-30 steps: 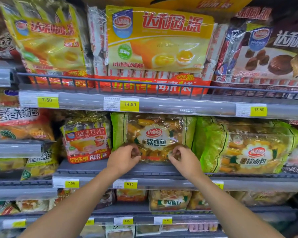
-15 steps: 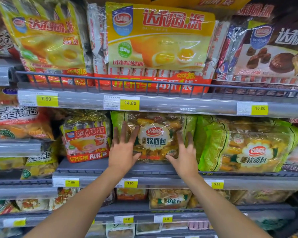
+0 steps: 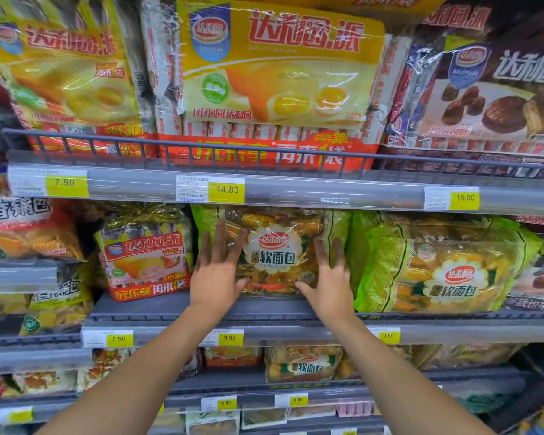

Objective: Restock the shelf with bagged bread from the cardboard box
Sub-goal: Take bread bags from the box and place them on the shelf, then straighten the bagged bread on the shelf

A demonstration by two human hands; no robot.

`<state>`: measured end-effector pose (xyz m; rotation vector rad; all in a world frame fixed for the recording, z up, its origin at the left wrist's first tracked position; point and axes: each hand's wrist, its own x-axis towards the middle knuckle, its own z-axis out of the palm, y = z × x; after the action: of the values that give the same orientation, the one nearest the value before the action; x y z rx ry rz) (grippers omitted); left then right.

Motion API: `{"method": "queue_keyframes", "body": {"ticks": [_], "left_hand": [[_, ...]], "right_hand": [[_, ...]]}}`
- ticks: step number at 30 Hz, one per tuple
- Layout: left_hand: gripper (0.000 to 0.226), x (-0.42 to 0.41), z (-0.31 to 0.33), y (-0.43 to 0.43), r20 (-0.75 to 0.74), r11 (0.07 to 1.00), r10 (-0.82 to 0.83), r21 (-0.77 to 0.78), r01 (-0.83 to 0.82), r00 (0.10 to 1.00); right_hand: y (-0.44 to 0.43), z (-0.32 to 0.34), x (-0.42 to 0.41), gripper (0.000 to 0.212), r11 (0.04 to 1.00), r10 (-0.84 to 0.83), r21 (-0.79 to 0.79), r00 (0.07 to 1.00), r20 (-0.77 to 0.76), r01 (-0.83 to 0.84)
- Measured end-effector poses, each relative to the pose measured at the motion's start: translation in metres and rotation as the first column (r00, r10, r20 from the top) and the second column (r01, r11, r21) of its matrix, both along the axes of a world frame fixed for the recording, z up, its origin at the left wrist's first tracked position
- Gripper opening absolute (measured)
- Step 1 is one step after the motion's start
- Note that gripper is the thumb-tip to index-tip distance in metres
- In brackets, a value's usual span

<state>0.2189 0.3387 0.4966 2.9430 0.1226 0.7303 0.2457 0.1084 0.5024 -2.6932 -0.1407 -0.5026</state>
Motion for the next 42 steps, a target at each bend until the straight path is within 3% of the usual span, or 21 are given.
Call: {"method": "queue_keyframes", "body": {"ticks": [8,13,23,31,38,42], "left_hand": [[0.113,-0.02,0.009,-0.016,-0.048,0.993,0.115,0.014,-0.114,0.992],[0.098,-0.04,0.01,-0.038,-0.057,0.987,0.162,0.015,-0.161,0.985],[0.101,-0.097,-0.02,-0.12,-0.037,0.991,0.12,0.062,-0.118,0.992],[0.082,-0.149,-0.066,-0.177,0.001,0.99,0.095,0.106,-0.094,0.996],[0.071,-0.165,-0.113,-0.19,-0.186,0.993,0.068,0.109,-0.048,0.98],[0.068,-0.155,-0.135,-0.184,-0.34,0.999,-0.004,0.048,0.022,0.94]], "right_hand": [[-0.019,0.002,-0.015,0.1,0.996,0.086,0.015,0.996,0.01,-0.086],[-0.044,0.004,-0.034,0.093,0.983,0.178,0.04,0.984,0.009,-0.178],[-0.121,-0.016,-0.088,0.078,0.891,0.453,-0.018,0.891,0.026,-0.453],[-0.185,-0.066,-0.116,0.057,0.884,0.465,-0.058,0.885,0.028,-0.463],[-0.209,-0.118,-0.13,0.06,0.875,0.48,0.012,0.866,-0.141,-0.484],[-0.21,-0.141,-0.128,0.066,0.849,0.522,0.077,0.808,-0.272,-0.523]]}}
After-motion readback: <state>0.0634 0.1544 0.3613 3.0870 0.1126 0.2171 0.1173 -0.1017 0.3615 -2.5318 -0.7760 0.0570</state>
